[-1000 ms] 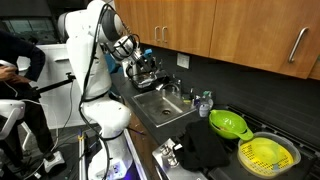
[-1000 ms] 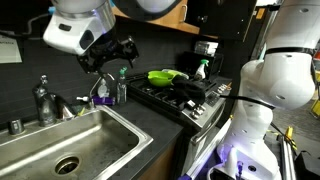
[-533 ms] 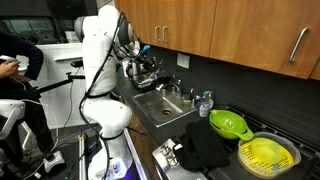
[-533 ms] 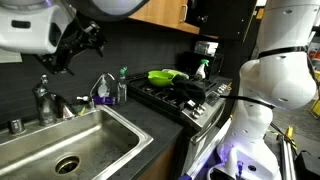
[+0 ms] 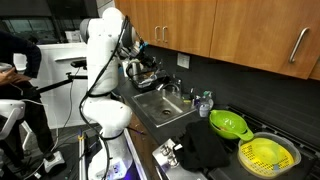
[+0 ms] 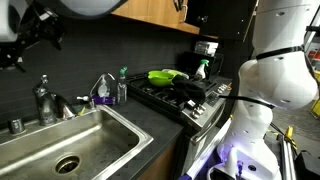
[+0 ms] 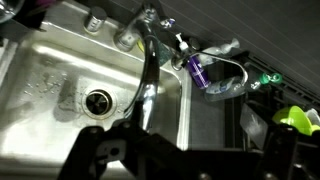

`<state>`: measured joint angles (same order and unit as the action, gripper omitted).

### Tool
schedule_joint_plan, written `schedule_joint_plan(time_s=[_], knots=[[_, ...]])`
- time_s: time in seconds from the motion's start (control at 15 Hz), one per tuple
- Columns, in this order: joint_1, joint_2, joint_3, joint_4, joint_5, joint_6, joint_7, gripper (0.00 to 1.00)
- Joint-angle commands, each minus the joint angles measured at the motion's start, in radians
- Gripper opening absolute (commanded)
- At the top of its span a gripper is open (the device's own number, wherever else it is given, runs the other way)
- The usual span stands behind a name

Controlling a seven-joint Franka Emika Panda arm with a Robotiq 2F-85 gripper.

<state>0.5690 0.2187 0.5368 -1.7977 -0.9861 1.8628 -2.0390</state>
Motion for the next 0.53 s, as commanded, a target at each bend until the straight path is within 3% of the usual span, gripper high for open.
schedule_joint_plan(time_s=[0.0, 0.47], knots=[[-0.036, -0.033, -0.023, -0.034, 0.004, 0.177, -0.016, 1.00], [-0.168, -0.149, -0.092, -0.244, 0.098, 0.551, 0.080, 1.00]])
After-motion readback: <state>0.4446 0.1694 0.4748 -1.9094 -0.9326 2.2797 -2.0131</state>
